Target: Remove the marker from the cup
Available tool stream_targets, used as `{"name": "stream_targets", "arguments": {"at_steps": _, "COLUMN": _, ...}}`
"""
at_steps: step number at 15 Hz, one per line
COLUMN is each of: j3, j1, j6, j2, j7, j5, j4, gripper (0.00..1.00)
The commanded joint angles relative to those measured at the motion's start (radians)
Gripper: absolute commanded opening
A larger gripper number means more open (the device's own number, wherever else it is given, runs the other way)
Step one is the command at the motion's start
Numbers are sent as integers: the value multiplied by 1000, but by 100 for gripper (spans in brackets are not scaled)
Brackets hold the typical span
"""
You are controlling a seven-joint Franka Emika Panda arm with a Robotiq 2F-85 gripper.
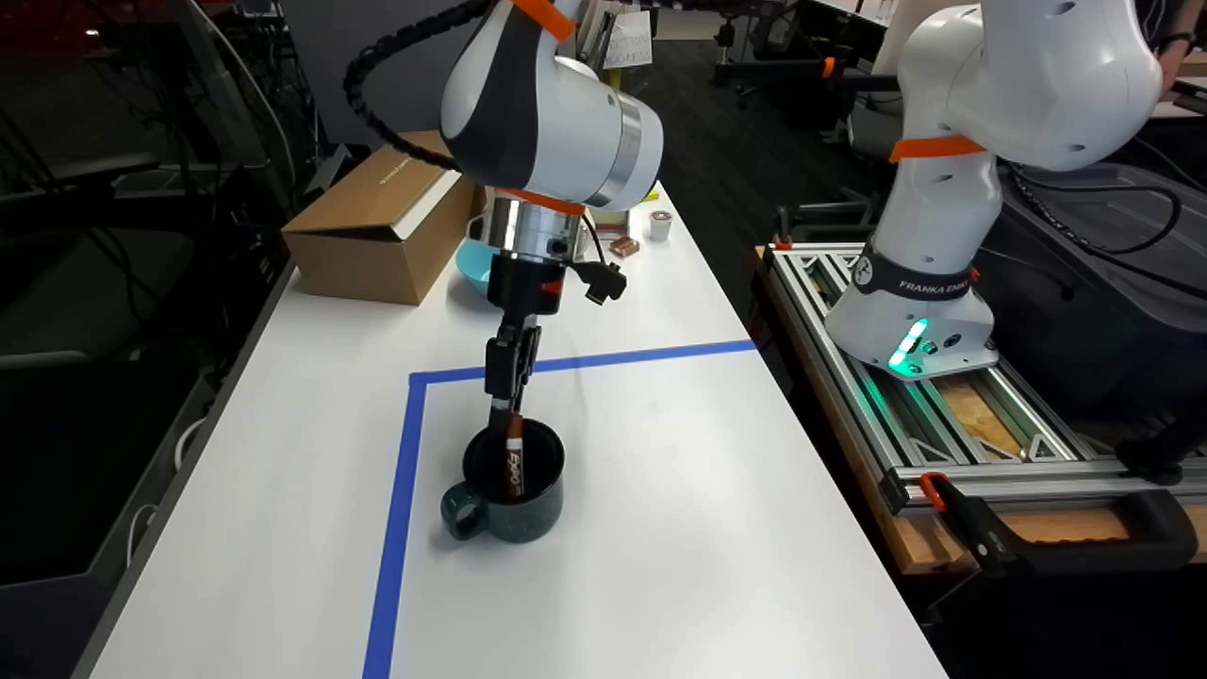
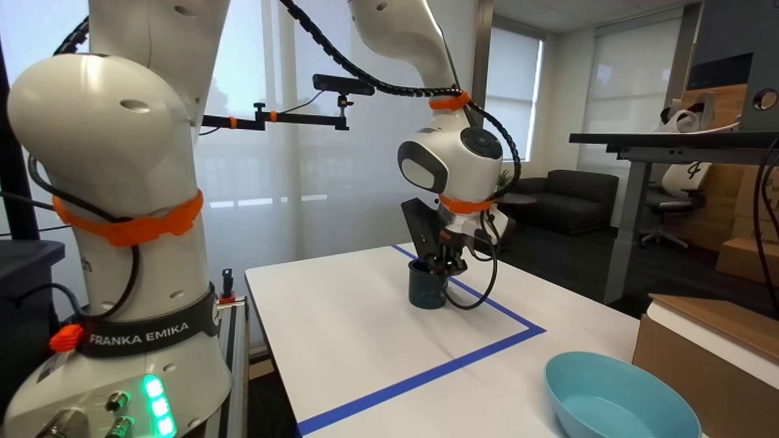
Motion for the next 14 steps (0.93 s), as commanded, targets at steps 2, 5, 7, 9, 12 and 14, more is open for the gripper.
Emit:
{"name": "stream_targets", "arguments": {"at_steps": 2, "j3": 17, "j1": 6, "j6": 28, "j2": -12, "j7": -44, "j5": 56, "j4": -5, "gripper": 46}}
{"name": "stream_targets", "arguments": {"at_steps": 5, "j3": 23, "j1": 7, "j6": 37, "j2": -15, "j7": -54, "j5": 67, "j4": -7, "gripper": 49}}
{"name": "stream_targets", "arguments": {"at_steps": 7, "j3": 28, "j1": 7, "j6": 43, "j2": -18, "j7": -58, "j5": 71, "j4": -8, "gripper": 49}}
{"name": "stream_targets", "arguments": {"at_steps": 9, "j3": 32, "j1": 6, "j6": 48, "j2": -21, "j7": -63, "j5": 78, "j4": -9, "gripper": 49}}
{"name": "stream_targets", "arguments": {"at_steps": 12, "j3": 36, "j1": 5, "j6": 58, "j2": -26, "j7": -63, "j5": 82, "j4": -10, "gripper": 56}}
{"name": "stream_targets", "arguments": {"at_steps": 14, "j3": 37, "j1": 4, "j6": 63, "j2": -29, "j7": -64, "j5": 84, "j4": -10, "gripper": 74}}
